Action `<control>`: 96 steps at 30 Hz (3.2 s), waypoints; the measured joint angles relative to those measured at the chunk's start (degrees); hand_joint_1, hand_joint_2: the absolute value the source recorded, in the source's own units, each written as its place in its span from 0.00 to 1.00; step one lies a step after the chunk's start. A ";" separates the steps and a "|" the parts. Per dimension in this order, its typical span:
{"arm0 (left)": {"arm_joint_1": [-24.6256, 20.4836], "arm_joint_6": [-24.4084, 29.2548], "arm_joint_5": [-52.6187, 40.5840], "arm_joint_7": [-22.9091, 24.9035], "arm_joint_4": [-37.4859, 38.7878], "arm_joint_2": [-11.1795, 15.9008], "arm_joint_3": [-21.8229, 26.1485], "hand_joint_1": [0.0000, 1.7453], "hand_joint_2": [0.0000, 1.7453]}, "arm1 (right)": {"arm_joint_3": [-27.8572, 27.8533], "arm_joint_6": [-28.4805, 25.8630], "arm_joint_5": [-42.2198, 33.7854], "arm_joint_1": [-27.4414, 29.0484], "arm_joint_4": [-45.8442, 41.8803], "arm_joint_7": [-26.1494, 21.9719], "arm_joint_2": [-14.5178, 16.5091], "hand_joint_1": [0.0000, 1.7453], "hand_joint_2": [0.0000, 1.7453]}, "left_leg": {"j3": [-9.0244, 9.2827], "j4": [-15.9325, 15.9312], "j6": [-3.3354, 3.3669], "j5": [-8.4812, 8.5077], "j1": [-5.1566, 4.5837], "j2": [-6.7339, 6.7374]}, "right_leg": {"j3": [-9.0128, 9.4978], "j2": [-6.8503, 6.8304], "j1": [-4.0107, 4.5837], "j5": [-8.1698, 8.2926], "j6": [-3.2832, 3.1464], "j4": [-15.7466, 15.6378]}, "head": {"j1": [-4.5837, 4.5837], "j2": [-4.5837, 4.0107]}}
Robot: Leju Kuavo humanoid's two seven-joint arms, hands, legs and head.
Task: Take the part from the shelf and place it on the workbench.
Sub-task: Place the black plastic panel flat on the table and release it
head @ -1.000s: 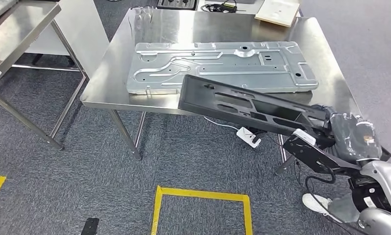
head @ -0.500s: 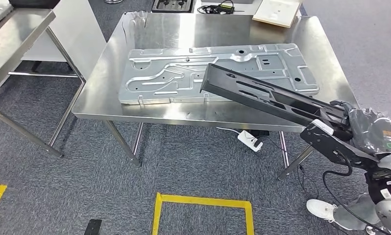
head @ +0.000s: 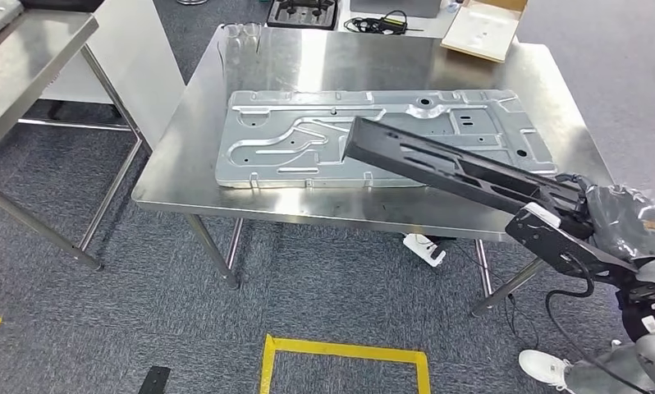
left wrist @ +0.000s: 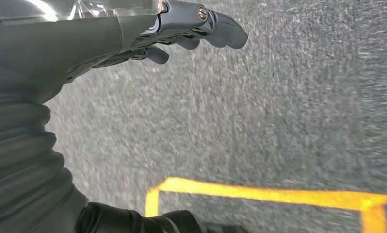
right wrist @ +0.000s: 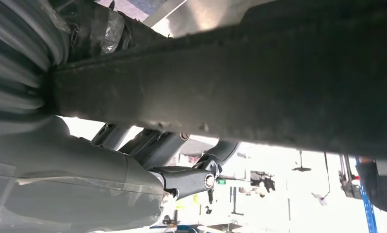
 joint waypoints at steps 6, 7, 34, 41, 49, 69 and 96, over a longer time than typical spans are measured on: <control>-0.45 -1.61 -4.06 6.90 -0.02 4.28 -2.99 0.00 1.00 | -0.35 4.18 1.01 -0.66 0.13 -0.02 -1.10 1.00 1.00 | 1.01 1.20 -0.94 -2.14 -0.38 -0.45 | 4.95 0.11 0.78 7.63 -1.70 -13.74 | -0.02 -0.01; -0.58 -1.83 -4.29 7.92 -0.02 5.20 -3.35 0.00 1.00 | -0.52 4.93 1.25 -0.71 0.12 -0.02 -1.38 1.00 1.00 | 0.97 1.34 -1.14 -2.24 -0.42 -0.49 | 5.04 0.18 0.80 7.55 -1.91 -14.11 | -0.03 -0.01; -0.34 -1.92 -0.79 13.26 -0.59 10.79 -5.69 0.00 1.00 | -11.85 10.02 1.42 3.68 1.25 0.02 -6.23 1.00 1.00 | 1.03 0.89 -0.50 -1.72 -0.03 0.03 | 4.00 0.08 0.38 6.80 -0.91 -10.74 | 0.13 0.00; -0.43 -3.24 -1.77 12.28 -0.74 10.78 -5.68 0.00 1.00 | -13.15 8.24 1.03 3.39 1.95 0.04 -7.37 1.00 1.00 | -0.34 4.19 -2.37 -4.27 -0.22 0.07 | 6.41 0.28 0.12 6.86 -2.64 -14.92 | -0.13 0.01; -0.10 -3.08 -2.03 10.83 -0.79 10.25 -5.69 0.00 1.00 | -13.31 4.46 -0.73 3.74 1.74 0.03 -8.60 1.00 1.00 | -4.75 6.73 -3.19 0.21 0.69 0.11 | 9.23 0.35 0.14 4.62 -2.82 -15.04 | -0.31 0.00; -0.46 -3.32 -2.63 11.10 -0.93 9.62 -5.68 0.00 1.00 | -6.59 1.46 6.38 -1.67 -5.56 -0.33 -10.93 1.00 1.00 | 3.49 0.75 -2.78 -4.69 0.39 -0.20 | 3.74 0.31 -0.16 8.06 -1.85 -13.28 | -0.02 0.00; -0.46 -1.92 -3.59 10.82 -1.03 7.95 -5.68 0.00 1.00 | 26.21 13.16 43.96 -13.80 -6.37 -12.04 -7.87 1.00 1.00 | -0.03 1.23 -1.91 -0.93 0.55 -0.17 | 4.77 0.13 -0.49 6.85 -0.47 -12.09 | 0.18 -0.01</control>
